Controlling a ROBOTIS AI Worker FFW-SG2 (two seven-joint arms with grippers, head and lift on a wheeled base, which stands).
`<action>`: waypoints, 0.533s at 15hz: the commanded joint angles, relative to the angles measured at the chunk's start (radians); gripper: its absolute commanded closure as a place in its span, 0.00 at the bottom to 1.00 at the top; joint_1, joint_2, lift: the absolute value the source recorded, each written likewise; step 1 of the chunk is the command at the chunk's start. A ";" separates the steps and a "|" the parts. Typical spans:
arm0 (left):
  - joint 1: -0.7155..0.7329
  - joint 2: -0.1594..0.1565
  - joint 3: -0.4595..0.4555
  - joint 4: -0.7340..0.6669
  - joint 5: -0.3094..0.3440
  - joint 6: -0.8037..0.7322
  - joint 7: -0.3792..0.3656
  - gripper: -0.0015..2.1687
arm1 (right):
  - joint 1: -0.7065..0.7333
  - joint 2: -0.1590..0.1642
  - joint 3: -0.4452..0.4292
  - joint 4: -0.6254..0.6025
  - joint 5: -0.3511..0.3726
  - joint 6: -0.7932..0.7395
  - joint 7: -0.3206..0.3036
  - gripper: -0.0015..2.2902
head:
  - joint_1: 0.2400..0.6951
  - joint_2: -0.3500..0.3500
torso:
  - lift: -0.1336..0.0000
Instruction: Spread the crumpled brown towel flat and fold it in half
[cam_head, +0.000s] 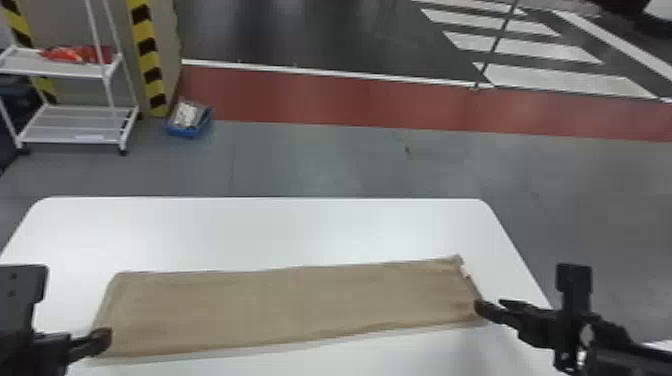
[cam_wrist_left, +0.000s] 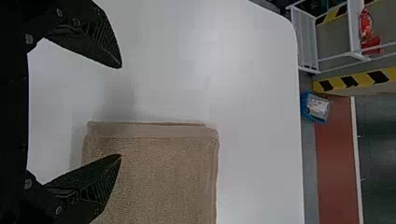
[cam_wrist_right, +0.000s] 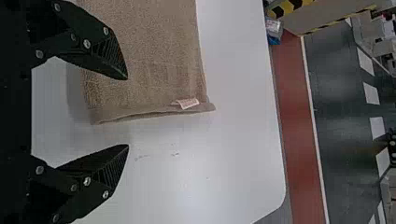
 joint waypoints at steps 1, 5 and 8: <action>-0.029 0.001 0.026 0.006 -0.008 -0.015 -0.037 0.01 | -0.019 0.001 -0.020 -0.021 -0.008 0.031 0.003 0.02 | 1.00 0.21 | 1.00; -0.162 -0.002 -0.002 0.104 -0.057 0.013 -0.081 0.01 | -0.146 -0.035 0.010 0.046 0.053 0.040 0.036 0.02 | 1.00 0.23 | 1.00; -0.254 -0.005 -0.052 0.216 -0.073 0.031 -0.100 0.01 | -0.283 -0.086 0.076 0.220 0.203 -0.055 0.085 0.02 | 1.00 0.24 | 1.00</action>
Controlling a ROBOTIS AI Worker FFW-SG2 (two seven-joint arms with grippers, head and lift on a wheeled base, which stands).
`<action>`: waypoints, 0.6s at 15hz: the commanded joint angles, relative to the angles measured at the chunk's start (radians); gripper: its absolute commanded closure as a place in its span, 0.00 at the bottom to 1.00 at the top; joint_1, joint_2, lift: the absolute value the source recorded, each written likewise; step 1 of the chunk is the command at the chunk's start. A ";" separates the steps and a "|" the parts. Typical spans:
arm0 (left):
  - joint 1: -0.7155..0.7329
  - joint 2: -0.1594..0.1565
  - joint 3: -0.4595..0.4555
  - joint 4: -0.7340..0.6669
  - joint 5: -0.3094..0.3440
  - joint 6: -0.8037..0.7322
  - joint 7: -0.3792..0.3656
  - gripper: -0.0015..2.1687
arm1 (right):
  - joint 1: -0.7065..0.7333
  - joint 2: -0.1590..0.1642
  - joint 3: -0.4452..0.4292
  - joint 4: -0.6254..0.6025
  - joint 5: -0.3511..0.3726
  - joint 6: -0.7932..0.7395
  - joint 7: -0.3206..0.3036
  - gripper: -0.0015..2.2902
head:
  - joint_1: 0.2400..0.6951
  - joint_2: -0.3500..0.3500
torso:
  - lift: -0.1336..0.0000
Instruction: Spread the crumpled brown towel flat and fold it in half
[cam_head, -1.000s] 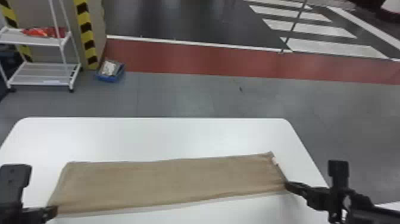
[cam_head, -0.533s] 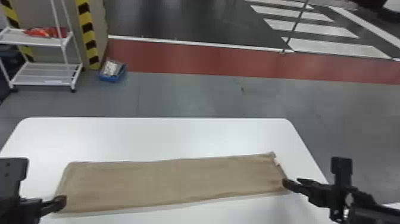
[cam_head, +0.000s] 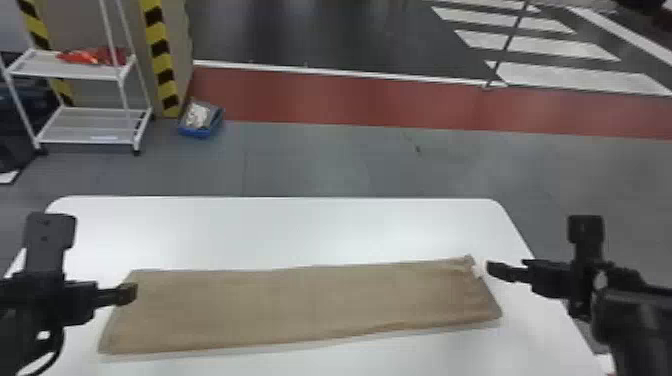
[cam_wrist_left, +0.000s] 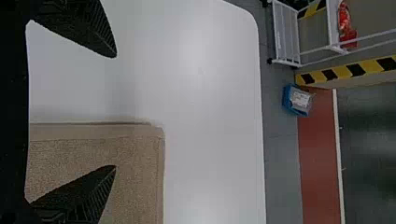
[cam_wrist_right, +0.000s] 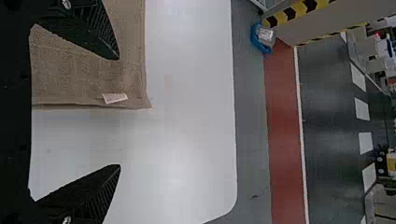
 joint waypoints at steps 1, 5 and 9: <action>-0.061 0.000 -0.034 0.081 -0.004 0.023 -0.006 0.01 | -0.083 -0.049 0.084 0.148 0.092 -0.115 0.005 0.02 | 1.00 0.24 | 1.00; -0.101 0.003 -0.051 0.151 0.004 0.060 -0.009 0.02 | -0.149 -0.107 0.138 0.338 0.170 -0.280 0.005 0.13 | 1.00 0.22 | 1.00; -0.138 0.008 -0.046 0.196 0.013 0.137 -0.045 0.02 | -0.148 -0.137 0.181 0.404 0.167 -0.329 0.048 0.13 | 1.00 0.20 | 1.00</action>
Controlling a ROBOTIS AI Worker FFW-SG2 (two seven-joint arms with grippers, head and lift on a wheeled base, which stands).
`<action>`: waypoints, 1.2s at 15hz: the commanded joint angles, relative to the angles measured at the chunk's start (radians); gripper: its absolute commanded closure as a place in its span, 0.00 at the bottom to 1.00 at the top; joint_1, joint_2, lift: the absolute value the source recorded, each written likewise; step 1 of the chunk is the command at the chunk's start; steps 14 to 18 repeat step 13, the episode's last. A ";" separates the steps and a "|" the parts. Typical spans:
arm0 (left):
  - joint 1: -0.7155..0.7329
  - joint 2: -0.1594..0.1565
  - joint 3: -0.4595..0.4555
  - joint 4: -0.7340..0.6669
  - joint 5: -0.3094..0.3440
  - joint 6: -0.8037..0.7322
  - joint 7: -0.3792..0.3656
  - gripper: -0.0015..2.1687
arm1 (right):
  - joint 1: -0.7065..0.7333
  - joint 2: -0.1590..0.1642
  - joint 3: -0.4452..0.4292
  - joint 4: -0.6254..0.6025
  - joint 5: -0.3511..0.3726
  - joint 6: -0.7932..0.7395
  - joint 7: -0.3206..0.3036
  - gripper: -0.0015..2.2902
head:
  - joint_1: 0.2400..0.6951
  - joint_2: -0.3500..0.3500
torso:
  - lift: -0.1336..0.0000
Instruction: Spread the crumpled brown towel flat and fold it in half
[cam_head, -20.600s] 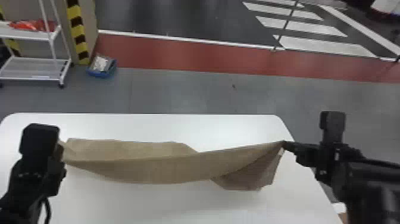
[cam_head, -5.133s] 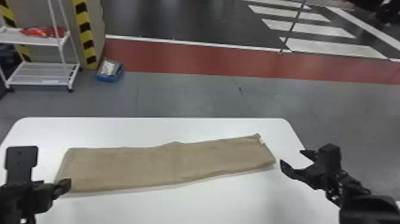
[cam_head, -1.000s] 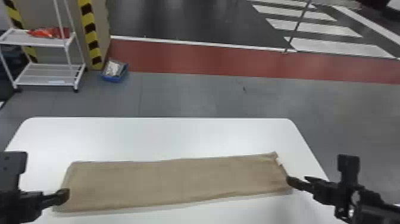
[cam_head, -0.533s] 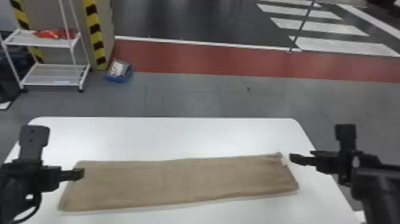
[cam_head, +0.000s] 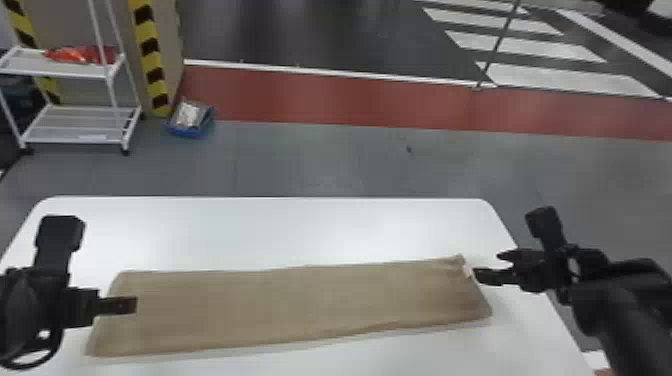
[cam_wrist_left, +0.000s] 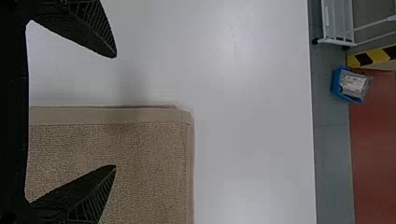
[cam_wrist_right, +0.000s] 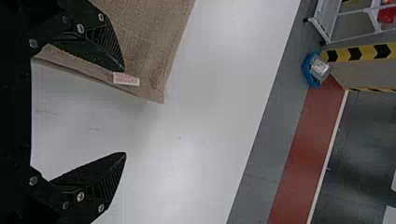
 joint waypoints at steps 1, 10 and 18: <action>-0.013 0.002 0.001 0.022 0.000 0.021 -0.015 0.02 | 0.009 -0.007 0.006 0.028 -0.010 -0.022 0.010 0.13 | 1.00 0.20 | 1.00; -0.025 0.007 0.019 0.062 0.063 0.024 -0.063 0.02 | 0.030 -0.038 0.000 0.057 -0.071 -0.080 0.067 0.13 | 1.00 0.18 | 1.00; -0.025 0.005 0.015 0.062 0.062 0.024 -0.064 0.02 | 0.035 -0.041 -0.003 0.057 -0.073 -0.080 0.067 0.13 | 1.00 0.17 | 1.00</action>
